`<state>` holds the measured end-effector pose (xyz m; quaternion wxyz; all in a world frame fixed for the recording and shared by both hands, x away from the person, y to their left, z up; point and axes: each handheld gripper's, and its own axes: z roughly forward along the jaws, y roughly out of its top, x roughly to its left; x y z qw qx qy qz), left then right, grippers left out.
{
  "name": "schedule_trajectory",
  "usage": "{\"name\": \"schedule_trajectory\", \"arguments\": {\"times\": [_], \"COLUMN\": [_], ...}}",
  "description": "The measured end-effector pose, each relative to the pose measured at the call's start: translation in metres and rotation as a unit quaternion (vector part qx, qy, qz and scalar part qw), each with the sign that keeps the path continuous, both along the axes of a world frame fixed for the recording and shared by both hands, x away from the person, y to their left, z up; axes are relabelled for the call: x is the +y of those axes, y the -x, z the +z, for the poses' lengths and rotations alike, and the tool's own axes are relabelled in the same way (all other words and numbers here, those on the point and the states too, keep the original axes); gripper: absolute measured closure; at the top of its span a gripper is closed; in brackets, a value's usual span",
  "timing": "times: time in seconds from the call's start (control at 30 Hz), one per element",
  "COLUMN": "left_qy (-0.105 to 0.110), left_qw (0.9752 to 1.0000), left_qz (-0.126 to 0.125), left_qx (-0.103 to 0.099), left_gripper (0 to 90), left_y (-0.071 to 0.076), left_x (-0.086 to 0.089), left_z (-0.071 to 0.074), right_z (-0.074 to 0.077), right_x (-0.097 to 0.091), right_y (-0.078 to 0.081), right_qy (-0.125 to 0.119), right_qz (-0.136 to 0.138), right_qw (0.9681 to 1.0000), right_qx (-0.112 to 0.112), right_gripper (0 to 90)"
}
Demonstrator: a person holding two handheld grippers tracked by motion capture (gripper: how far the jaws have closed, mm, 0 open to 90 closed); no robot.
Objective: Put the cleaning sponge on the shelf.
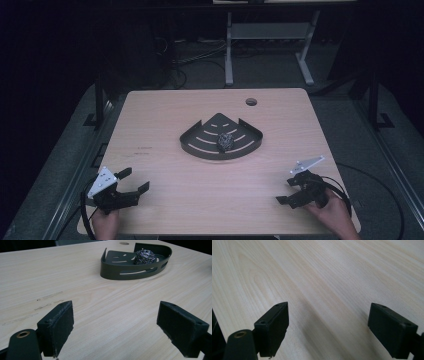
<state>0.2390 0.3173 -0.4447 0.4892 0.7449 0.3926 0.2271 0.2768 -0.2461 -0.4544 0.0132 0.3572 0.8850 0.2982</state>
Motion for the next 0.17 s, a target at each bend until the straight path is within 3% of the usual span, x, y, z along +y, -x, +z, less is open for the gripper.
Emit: {"name": "schedule_trajectory", "arguments": {"times": [0.17], "left_qy": [0.001], "left_qw": [1.0], "left_qz": [0.001], "left_qx": [0.0], "left_gripper": [13.5], "left_y": [-0.0004], "left_x": [-0.0002], "left_z": [0.0], "right_z": [0.0026], "right_x": [0.0003], "right_y": [0.0052], "right_qy": [0.006], "right_qz": [-0.001], "right_qw": [1.0], "right_qx": [-0.003], "right_gripper": [16.5]}}
